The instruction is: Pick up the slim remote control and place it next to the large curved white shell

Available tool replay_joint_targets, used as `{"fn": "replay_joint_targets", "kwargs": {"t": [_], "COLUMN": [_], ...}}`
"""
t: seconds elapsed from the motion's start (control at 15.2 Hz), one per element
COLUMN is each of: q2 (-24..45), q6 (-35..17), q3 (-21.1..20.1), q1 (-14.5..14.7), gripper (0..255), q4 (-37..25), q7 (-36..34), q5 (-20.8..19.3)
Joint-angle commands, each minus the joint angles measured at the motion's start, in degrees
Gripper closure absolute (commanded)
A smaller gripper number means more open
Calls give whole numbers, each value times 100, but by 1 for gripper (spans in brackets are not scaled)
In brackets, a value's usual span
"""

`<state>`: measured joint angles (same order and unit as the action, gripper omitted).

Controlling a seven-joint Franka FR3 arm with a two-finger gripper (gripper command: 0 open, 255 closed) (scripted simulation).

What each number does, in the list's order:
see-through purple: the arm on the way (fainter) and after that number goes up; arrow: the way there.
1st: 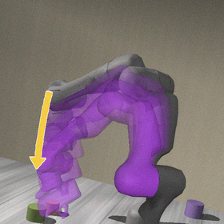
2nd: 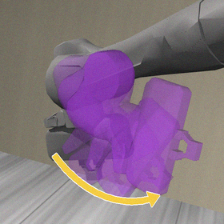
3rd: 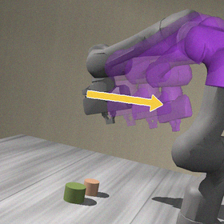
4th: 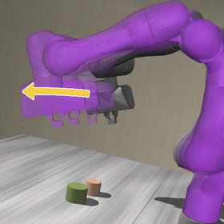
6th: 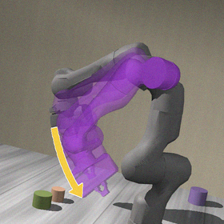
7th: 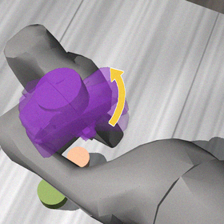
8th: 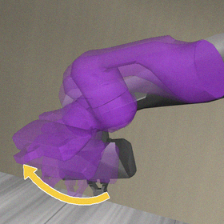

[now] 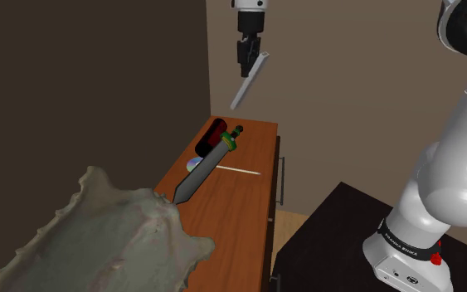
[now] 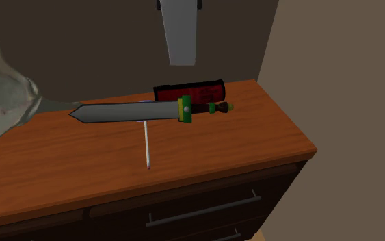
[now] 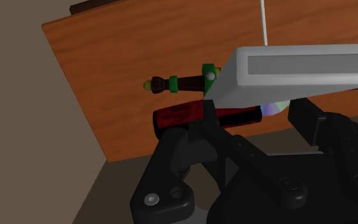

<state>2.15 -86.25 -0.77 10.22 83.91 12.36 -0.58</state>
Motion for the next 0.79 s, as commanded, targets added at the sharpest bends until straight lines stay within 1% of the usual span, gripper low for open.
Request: {"fn": "replay_joint_targets", "kwargs": {"t": [0.0,0.33,0.73], "q2": [-143,-376,-453], "q6": [-16,-54,-54], "q3": [-131,-470,-898], "q1": [142,470,866], "gripper": [255,255,255], "q4": [160,438,521], "q7": [-283,-952,-1776], "q5": [-3,13,37]}}
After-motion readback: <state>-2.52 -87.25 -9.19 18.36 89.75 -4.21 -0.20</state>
